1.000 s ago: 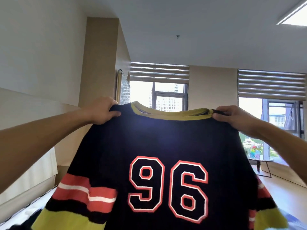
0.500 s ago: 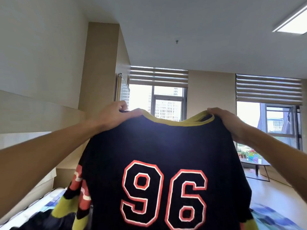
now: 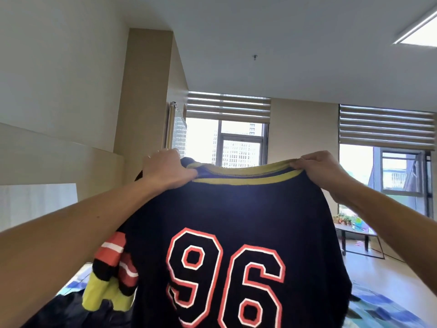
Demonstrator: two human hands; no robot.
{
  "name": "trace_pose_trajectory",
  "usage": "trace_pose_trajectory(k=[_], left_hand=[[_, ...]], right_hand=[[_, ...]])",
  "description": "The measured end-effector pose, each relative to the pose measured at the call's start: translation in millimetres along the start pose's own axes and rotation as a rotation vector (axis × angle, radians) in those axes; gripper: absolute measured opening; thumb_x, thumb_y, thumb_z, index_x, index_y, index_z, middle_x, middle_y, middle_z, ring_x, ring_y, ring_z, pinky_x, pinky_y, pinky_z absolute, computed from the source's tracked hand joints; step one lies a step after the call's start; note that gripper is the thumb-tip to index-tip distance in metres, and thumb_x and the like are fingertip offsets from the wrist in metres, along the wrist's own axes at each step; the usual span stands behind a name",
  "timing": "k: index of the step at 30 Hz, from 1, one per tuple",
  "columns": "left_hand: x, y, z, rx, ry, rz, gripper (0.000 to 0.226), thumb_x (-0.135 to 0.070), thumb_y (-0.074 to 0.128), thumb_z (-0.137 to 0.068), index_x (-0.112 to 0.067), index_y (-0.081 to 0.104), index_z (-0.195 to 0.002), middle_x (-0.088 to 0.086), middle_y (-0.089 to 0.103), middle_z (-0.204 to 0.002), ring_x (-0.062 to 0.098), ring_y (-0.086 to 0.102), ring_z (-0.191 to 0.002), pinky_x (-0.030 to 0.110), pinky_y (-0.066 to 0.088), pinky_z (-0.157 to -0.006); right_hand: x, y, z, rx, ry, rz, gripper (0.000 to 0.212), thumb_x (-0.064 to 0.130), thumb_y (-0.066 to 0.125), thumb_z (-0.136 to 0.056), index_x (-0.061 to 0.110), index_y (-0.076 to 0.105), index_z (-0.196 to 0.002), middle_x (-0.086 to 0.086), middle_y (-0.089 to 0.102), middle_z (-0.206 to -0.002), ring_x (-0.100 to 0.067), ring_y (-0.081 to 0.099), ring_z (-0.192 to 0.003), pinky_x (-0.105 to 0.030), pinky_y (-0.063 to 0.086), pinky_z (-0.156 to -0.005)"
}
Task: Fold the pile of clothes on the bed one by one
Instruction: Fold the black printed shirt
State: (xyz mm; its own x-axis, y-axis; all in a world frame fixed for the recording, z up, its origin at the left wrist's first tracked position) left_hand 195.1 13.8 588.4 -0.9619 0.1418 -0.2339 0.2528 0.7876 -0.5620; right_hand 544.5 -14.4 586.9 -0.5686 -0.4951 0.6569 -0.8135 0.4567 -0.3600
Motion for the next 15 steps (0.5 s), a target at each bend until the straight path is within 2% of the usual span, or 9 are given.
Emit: trace_pose_trajectory(k=[3, 6, 9, 11, 12, 14, 15], left_hand=[[6, 10, -1, 0.046, 0.072, -0.041, 0.017, -0.031, 0.051, -0.091, -0.016, 0.054, -0.085, 0.001, 0.057, -0.087, 0.020, 0.052, -0.079, 0.038, 0.042, -0.076], [18, 17, -7, 0.102, 0.072, 0.069, 0.019, -0.018, 0.044, -0.094, -0.012, 0.056, -0.081, 0.007, 0.061, -0.087, 0.025, 0.055, -0.081, 0.036, 0.039, -0.070], [33, 27, -5, 0.237, -0.072, 0.415, 0.027, -0.011, 0.040, -0.097, 0.001, 0.062, -0.088, 0.011, 0.061, -0.083, 0.025, 0.055, -0.079, 0.036, 0.041, -0.070], [33, 34, 3, 0.314, -0.159, 0.640, 0.029, -0.012, 0.038, -0.101, -0.004, 0.065, -0.097, 0.010, 0.064, -0.088, 0.022, 0.056, -0.080, 0.039, 0.050, -0.080], [32, 36, 8, 0.335, -0.185, 0.725, 0.031, -0.013, 0.036, -0.104, -0.009, 0.066, -0.098, 0.007, 0.067, -0.085, 0.020, 0.058, -0.079, 0.038, 0.051, -0.081], [28, 33, 18, 0.353, -0.191, 0.800, 0.034, -0.013, 0.033, -0.106, -0.016, 0.064, -0.091, -0.005, 0.069, -0.064, 0.011, 0.062, -0.067, 0.032, 0.047, -0.068], [25, 30, 21, 0.360, -0.162, 0.814, 0.035, -0.012, 0.033, -0.106, -0.017, 0.062, -0.086, -0.010, 0.066, -0.055, 0.007, 0.062, -0.059, 0.028, 0.043, -0.063]], right_hand=[[-4, -17, -6, -0.148, -0.023, 0.087, 0.035, 0.022, 0.058, -0.098, 0.004, 0.064, -0.069, -0.005, 0.054, -0.064, -0.020, 0.048, -0.060, -0.030, 0.034, -0.057], [-10, -22, -11, -0.206, -0.022, 0.107, 0.037, 0.025, 0.053, -0.100, 0.005, 0.058, -0.069, -0.007, 0.051, -0.068, -0.022, 0.046, -0.064, -0.034, 0.033, -0.062], [-17, -6, -15, -0.109, 0.001, 0.081, 0.036, 0.031, 0.045, -0.104, 0.009, 0.058, -0.078, -0.007, 0.053, -0.073, -0.025, 0.051, -0.070, -0.035, 0.035, -0.065], [-18, 11, -11, 0.038, -0.029, 0.041, 0.043, 0.039, 0.042, -0.106, 0.008, 0.067, -0.089, -0.011, 0.065, -0.080, -0.023, 0.060, -0.074, -0.034, 0.042, -0.067], [-15, 17, -8, 0.101, -0.070, 0.041, 0.046, 0.045, 0.042, -0.105, 0.011, 0.071, -0.094, -0.011, 0.071, -0.085, -0.021, 0.063, -0.076, -0.033, 0.045, -0.069], [-9, 20, 0, 0.180, -0.175, 0.073, 0.042, 0.053, 0.047, -0.099, 0.023, 0.075, -0.097, 0.004, 0.074, -0.084, -0.010, 0.064, -0.075, -0.025, 0.048, -0.068], [-5, 20, 4, 0.219, -0.232, 0.088, 0.031, 0.050, 0.052, -0.096, 0.029, 0.075, -0.097, 0.012, 0.072, -0.080, -0.005, 0.062, -0.072, -0.016, 0.047, -0.066]])
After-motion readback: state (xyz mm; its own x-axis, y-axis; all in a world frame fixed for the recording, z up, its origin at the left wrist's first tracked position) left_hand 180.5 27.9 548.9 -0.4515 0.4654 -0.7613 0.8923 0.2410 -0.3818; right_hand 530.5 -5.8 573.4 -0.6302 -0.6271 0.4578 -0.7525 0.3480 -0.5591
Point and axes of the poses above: each hand's wrist, its own z-axis away from the middle knuckle, its own y-axis out of the palm, x = y × z, the point moved 10 cm from there along -z, towards the middle knuckle
